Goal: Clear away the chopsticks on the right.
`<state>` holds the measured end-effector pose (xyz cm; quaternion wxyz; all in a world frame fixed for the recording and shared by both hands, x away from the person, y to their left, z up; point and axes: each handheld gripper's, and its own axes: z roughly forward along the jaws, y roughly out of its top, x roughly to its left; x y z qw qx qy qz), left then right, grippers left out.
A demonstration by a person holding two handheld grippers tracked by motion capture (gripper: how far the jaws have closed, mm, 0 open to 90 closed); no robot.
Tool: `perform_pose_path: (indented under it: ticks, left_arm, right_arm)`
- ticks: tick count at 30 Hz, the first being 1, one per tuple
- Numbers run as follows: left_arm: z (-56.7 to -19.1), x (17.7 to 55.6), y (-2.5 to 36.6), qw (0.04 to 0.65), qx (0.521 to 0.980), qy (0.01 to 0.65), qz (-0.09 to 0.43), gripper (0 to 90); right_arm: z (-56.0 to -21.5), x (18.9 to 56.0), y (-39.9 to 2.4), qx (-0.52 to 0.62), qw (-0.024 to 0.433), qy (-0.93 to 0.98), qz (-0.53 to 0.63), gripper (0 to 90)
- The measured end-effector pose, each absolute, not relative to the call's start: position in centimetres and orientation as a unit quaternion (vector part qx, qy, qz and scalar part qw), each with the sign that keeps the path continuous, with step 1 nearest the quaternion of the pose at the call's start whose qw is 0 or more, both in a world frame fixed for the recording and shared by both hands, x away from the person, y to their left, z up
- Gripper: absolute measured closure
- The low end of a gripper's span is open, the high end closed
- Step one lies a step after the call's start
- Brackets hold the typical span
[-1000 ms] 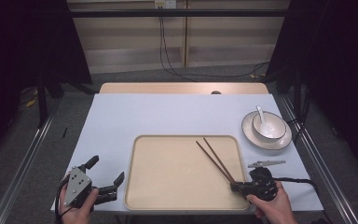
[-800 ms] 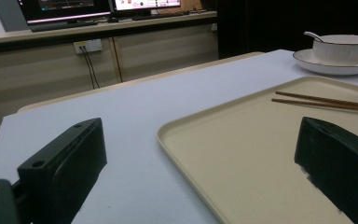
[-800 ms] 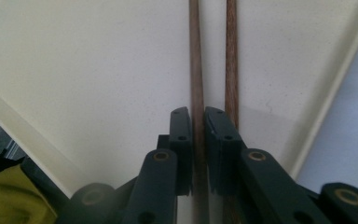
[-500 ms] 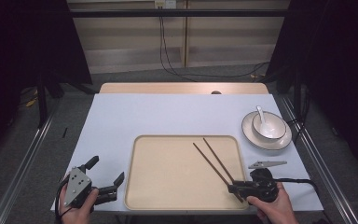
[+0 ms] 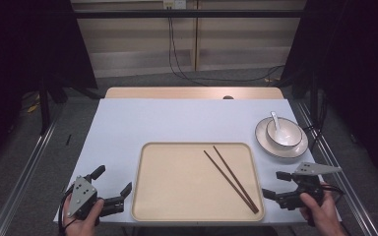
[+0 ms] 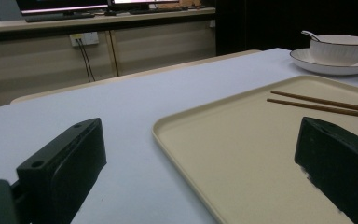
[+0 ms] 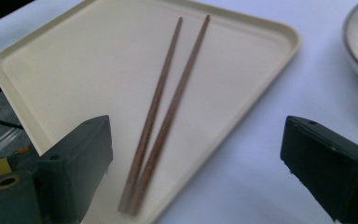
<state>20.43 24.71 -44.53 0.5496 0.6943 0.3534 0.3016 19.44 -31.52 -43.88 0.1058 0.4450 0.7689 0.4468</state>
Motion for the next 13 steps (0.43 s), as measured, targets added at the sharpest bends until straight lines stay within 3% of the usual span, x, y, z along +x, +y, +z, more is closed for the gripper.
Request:
perform_pose_path:
  ticks: [7, 13]
  left_arm:
    - [-44.4, 20.3, 24.9, 0.549, 0.696, 0.351, 0.302, 1.9]
    - [-44.6, 20.6, 24.9, 0.547, 0.699, 0.352, 0.297, 1.9]
  right_arm:
    - [-44.3, 18.2, -34.9, 0.441, 0.159, 0.752, 0.464, 8.3]
    - [-44.8, 18.1, -35.0, 0.431, 0.19, 0.741, 0.477, 4.7]
